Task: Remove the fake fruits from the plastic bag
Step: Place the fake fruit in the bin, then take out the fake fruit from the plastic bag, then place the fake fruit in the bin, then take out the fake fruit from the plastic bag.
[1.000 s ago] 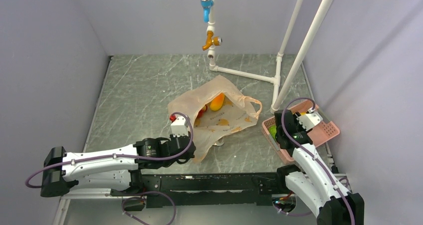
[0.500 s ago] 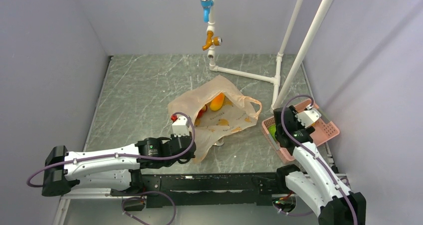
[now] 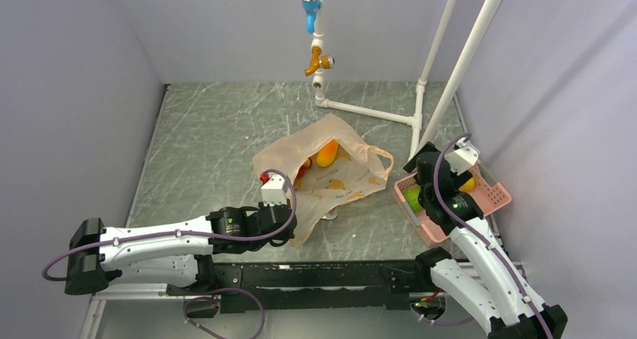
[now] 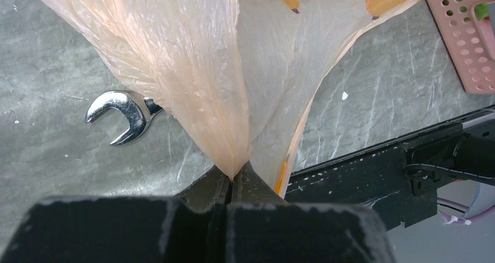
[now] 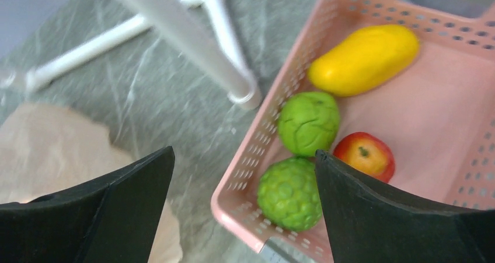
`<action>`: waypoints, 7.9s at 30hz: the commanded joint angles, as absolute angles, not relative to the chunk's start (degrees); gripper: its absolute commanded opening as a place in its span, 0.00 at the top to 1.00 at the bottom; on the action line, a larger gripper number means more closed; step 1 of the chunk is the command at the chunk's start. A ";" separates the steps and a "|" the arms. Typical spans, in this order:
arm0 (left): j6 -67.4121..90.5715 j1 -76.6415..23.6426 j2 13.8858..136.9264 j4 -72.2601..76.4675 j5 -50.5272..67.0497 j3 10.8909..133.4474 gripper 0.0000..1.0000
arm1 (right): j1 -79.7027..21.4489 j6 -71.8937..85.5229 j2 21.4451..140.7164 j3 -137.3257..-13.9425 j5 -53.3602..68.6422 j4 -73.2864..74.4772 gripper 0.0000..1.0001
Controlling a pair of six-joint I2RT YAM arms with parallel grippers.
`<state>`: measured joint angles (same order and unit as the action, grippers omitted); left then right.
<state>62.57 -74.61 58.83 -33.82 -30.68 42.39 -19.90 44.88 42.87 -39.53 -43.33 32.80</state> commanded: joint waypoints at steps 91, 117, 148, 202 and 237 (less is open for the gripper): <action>59.69 -74.88 60.10 -33.89 -30.60 45.96 1.00 | -40.61 34.57 97.86 -53.60 -18.48 -15.64 0.82; 60.62 -74.93 58.94 -34.34 -30.51 44.63 1.00 | -43.28 27.16 38.77 -22.83 3.27 -2.99 1.00; 59.26 -74.80 59.95 -34.65 -30.17 46.13 1.00 | -22.48 56.25 46.46 -39.20 -52.54 33.25 1.00; 60.29 -74.78 64.59 -37.51 -30.84 49.54 1.00 | -21.11 57.93 61.05 -52.09 -51.10 37.72 0.01; 61.37 -74.31 61.83 -40.30 -32.84 50.31 1.00 | -40.51 32.25 81.09 -45.81 6.16 -15.92 0.50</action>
<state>59.83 -74.43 63.09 -40.18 -31.35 49.10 -40.71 30.44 76.58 -42.09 8.71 -8.03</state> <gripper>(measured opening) 0.013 0.564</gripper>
